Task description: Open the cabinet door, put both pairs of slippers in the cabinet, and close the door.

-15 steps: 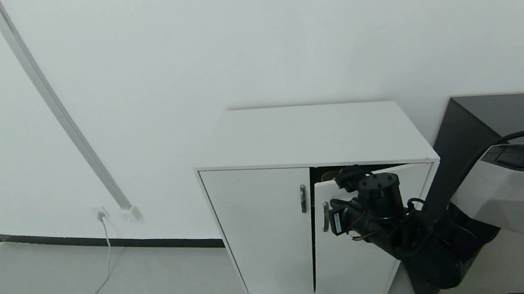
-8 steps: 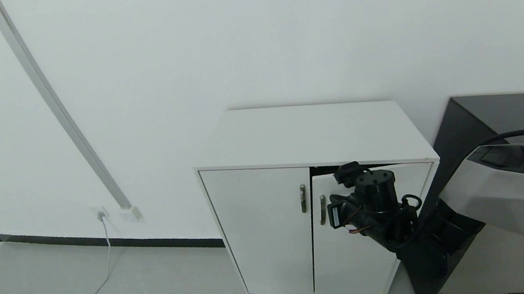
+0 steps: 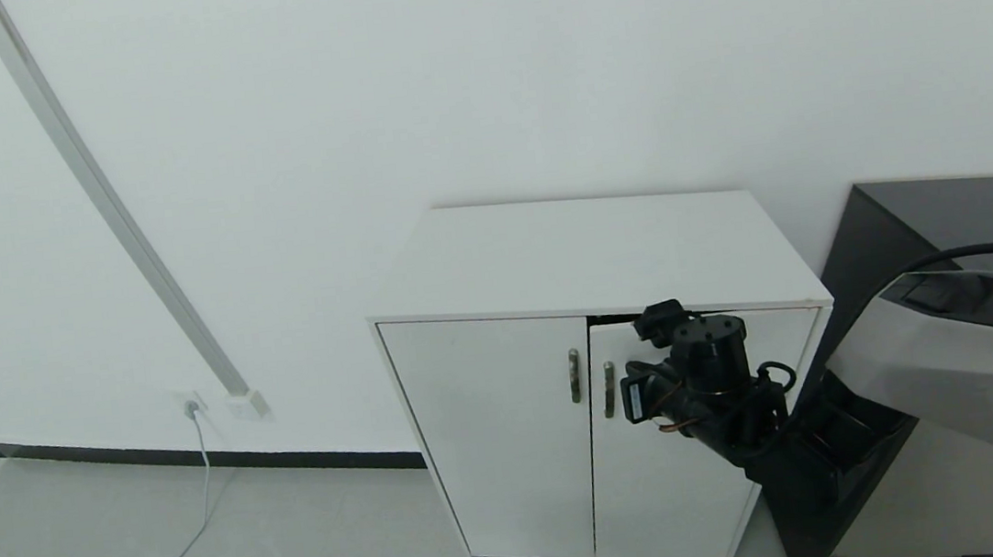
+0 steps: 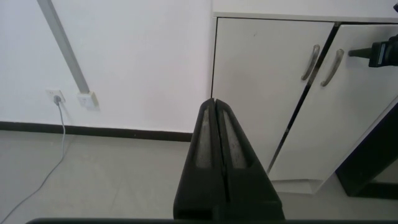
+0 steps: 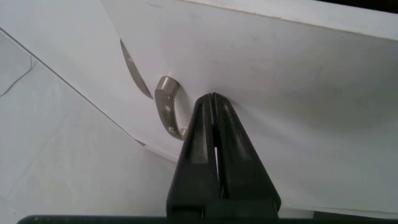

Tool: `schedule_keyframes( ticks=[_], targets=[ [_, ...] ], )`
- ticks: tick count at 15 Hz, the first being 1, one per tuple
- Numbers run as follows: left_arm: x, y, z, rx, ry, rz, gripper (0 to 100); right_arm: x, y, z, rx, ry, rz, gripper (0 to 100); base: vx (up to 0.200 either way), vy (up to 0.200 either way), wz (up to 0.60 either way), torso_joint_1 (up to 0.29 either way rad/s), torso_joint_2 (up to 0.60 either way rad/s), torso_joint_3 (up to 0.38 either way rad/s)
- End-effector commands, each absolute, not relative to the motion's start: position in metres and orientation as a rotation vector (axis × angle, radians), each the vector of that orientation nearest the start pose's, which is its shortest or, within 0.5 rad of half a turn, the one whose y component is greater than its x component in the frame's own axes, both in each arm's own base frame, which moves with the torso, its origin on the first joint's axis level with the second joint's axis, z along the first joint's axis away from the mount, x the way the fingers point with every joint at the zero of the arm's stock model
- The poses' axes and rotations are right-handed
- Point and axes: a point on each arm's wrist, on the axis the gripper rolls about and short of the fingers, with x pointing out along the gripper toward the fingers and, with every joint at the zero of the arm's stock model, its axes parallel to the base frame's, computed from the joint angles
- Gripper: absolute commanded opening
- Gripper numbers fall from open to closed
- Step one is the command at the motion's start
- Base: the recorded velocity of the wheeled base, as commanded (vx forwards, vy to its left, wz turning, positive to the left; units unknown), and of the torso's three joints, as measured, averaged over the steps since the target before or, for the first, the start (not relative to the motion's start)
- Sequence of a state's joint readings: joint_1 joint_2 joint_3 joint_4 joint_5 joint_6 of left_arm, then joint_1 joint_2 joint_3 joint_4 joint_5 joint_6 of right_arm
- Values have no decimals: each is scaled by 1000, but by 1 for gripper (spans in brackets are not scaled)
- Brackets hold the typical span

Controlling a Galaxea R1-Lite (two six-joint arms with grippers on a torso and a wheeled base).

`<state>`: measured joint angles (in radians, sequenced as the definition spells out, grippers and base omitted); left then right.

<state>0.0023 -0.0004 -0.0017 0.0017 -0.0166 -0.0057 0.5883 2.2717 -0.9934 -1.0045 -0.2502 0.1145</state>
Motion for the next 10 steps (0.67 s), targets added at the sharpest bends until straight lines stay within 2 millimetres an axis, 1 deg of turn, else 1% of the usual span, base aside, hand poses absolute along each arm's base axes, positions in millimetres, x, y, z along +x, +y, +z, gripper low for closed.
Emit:
schedule_keyframes(
  ticks=[1, 5, 10],
  targets=[
    [-23, 0, 76, -6, -1, -14, 0, 350, 224, 55, 3, 268, 316, 0, 0, 0, 0, 0, 0, 0],
    [-23, 0, 76, -6, 0, -14, 0, 360, 225, 53, 9, 256, 304, 0, 0, 0, 0, 0, 0, 0],
    [-23, 0, 76, -5, 0, -14, 0, 366, 224, 56, 13, 252, 296, 0, 0, 0, 0, 0, 0, 0]
  ],
)
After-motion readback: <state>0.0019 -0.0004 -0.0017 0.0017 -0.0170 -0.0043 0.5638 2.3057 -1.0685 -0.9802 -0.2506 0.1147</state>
